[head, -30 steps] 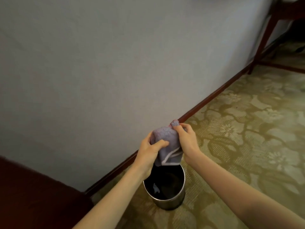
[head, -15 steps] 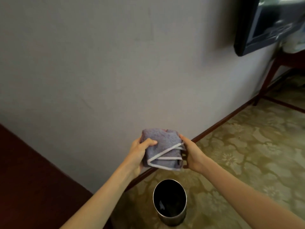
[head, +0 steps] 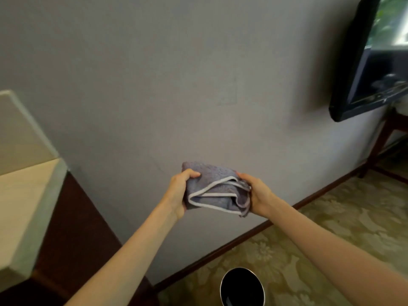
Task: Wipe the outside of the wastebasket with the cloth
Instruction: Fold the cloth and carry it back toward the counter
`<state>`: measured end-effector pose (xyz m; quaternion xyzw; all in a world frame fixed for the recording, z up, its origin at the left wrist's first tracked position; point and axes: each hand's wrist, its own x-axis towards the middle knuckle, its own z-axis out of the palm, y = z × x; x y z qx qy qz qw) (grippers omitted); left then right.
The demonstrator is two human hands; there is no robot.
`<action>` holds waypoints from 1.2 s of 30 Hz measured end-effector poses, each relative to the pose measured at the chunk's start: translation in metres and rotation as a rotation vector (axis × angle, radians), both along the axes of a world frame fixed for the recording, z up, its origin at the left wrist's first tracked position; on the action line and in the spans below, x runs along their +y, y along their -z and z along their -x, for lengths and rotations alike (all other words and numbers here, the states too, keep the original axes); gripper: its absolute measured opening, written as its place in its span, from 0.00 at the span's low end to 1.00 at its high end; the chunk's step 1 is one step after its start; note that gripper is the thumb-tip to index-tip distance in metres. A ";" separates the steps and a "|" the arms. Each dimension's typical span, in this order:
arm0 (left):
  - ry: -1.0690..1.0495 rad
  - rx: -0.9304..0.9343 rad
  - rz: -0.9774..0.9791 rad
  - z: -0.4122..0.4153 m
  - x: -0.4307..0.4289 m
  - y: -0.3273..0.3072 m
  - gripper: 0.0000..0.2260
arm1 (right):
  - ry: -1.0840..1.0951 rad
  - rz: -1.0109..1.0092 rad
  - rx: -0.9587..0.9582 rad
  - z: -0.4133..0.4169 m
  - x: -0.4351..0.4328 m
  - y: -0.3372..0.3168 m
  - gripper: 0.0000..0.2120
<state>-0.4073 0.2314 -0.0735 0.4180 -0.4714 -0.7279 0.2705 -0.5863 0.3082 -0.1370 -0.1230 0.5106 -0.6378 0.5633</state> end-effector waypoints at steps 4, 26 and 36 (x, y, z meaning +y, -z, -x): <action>-0.018 -0.047 0.040 -0.029 -0.023 -0.028 0.11 | -0.027 0.031 0.042 -0.025 -0.023 -0.035 0.10; -0.657 -0.257 0.478 -0.299 -0.160 -0.077 0.07 | -0.220 0.264 0.488 -0.270 -0.226 -0.135 0.10; -0.780 -0.506 0.513 -0.392 -0.231 -0.073 0.06 | -0.344 0.273 0.476 -0.355 -0.302 -0.142 0.06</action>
